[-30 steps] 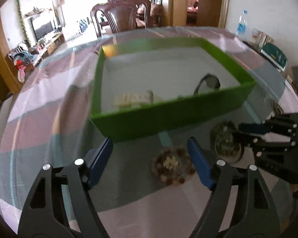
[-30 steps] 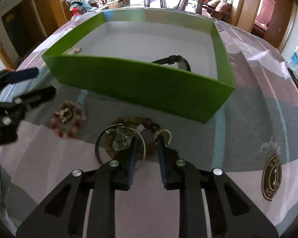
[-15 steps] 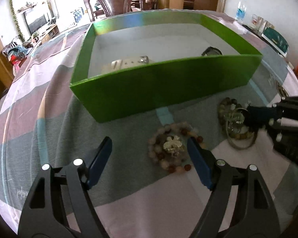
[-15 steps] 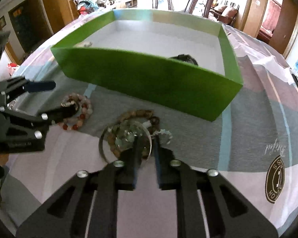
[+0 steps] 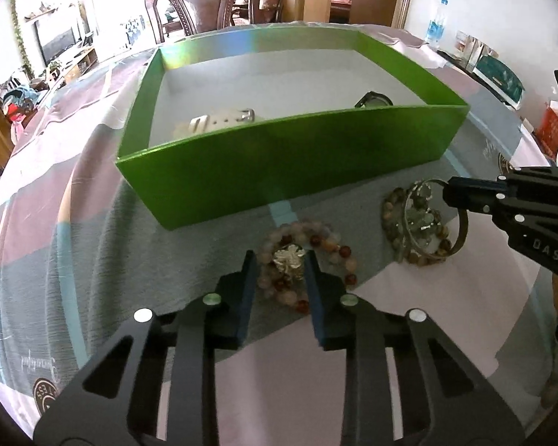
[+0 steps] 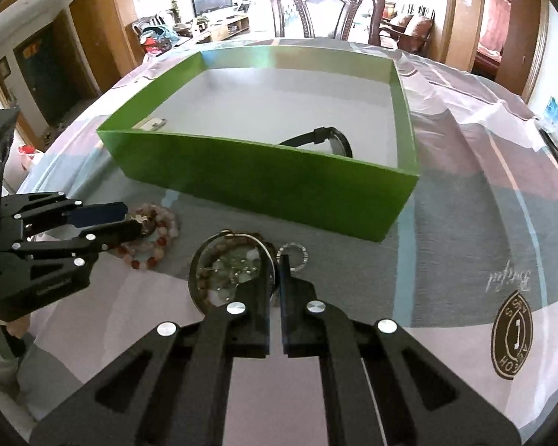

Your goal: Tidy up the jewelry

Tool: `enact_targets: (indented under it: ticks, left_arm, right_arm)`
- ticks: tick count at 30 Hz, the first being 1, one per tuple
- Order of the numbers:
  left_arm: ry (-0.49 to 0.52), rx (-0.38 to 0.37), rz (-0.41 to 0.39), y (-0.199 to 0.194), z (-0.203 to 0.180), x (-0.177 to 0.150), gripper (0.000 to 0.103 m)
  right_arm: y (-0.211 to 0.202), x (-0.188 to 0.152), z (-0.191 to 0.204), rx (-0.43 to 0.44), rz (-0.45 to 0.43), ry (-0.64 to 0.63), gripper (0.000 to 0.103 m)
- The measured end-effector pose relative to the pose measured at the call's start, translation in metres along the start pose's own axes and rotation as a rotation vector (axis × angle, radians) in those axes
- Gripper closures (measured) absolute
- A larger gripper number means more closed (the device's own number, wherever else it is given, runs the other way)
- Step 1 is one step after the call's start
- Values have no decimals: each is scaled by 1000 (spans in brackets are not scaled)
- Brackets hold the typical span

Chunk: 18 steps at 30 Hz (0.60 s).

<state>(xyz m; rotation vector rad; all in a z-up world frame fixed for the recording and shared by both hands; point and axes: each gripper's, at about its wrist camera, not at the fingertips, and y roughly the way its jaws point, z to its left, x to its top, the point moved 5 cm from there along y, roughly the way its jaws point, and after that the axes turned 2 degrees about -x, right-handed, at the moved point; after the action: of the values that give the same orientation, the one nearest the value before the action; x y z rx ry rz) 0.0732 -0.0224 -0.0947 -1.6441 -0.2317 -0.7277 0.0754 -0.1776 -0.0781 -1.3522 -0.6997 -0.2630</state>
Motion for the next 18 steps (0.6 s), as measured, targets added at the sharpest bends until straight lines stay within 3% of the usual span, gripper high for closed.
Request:
enact_targets:
  ticks: [10, 16, 18]
  left_arm:
    - [8, 26, -17, -2, 0, 2, 77]
    - [19, 23, -25, -5, -1, 1, 77]
    - [26, 17, -27, -6, -3, 0, 73]
  right_arm:
    - [-8, 6, -30, -65, -33, 88, 98]
    - [1, 3, -69, -231, 9, 177, 97]
    - [6, 2, -76, -260, 26, 195, 97]
